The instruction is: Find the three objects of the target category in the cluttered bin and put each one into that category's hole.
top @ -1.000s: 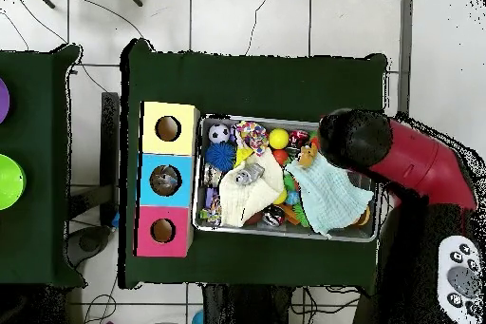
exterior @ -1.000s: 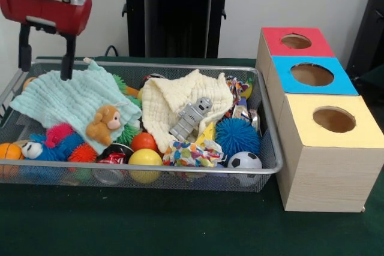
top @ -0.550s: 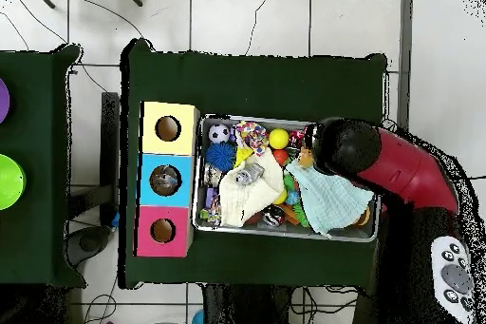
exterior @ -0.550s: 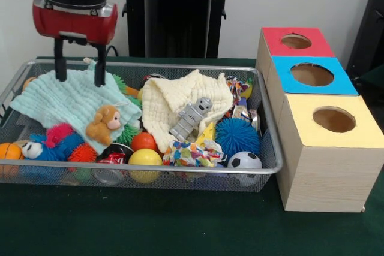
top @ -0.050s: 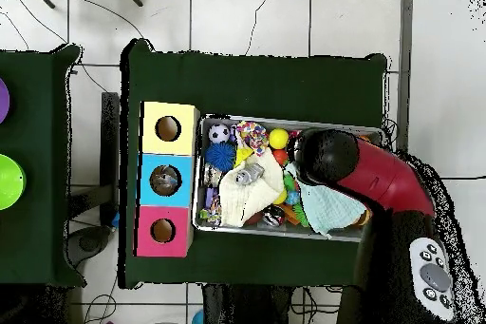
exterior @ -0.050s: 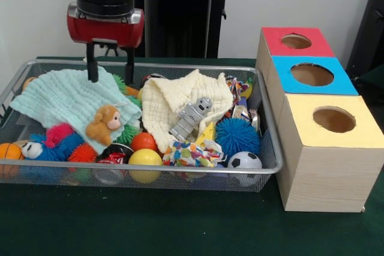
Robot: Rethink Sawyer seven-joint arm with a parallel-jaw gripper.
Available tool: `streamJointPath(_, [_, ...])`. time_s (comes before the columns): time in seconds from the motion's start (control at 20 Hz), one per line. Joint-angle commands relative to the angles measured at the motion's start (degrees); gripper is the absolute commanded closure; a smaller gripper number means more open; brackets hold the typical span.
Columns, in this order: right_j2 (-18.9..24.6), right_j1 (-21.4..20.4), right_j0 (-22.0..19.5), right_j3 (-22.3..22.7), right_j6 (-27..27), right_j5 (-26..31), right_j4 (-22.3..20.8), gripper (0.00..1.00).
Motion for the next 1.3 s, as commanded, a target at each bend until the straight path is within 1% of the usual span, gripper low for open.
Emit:
streamJointPath(0.05, [4.1,0.5,1.3,6.3,11.7,-0.7,2.4,0.0])
streamJointPath(0.6, [2.9,0.6,2.7,6.5,12.9,-2.0,2.9,0.0])
streamJointPath(1.3, [3.0,0.9,2.7,6.6,12.8,-2.2,3.8,0.0])
